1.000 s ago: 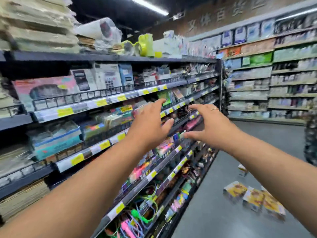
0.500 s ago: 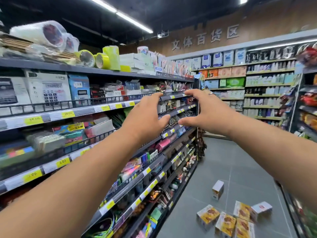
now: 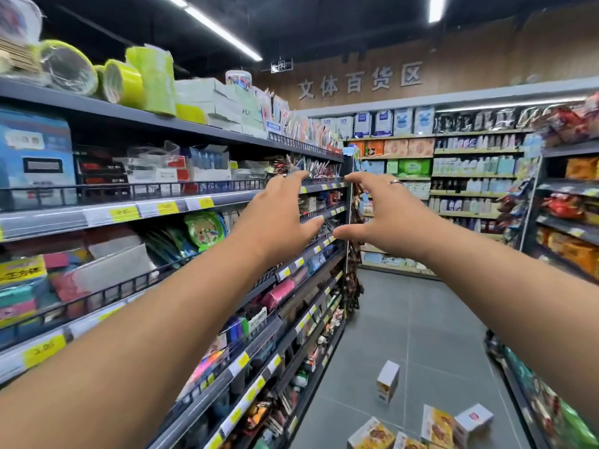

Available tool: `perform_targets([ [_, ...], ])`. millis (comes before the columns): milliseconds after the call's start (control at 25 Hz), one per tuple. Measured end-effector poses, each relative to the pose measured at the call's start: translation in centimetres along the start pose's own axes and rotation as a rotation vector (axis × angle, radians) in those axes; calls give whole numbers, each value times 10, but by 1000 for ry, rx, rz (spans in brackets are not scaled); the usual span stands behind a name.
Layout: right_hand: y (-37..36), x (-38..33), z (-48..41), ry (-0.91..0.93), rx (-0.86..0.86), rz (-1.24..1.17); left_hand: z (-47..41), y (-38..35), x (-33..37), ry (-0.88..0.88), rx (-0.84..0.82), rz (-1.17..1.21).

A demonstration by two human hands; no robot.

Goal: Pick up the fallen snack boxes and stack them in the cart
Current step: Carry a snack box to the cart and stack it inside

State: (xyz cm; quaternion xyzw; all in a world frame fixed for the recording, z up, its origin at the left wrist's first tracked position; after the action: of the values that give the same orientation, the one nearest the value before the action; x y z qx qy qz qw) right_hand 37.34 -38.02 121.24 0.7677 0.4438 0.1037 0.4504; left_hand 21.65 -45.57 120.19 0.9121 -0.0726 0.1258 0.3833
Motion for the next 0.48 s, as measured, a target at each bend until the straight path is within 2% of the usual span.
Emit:
perform_targets([
  [240, -50, 51, -74, -109, 20, 10, -84, -59, -49, -65, -62, 77],
  [480, -103, 140, -124, -232, 1, -1, -151, -154, -82, -69, -144, 129],
])
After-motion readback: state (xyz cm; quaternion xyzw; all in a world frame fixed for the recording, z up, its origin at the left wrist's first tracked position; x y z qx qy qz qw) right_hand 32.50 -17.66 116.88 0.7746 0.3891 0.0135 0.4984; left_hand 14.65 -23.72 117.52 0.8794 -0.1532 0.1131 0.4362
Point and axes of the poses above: each hand's wrist, its own z-axis away from the middle knuckle, its own y-axis out of the back of the hand, x = y × z, the point moved 4 cm from there along -z, towards the middle knuckle, and after that the axes turned 4 degrees about z, right-handed, at the moved point
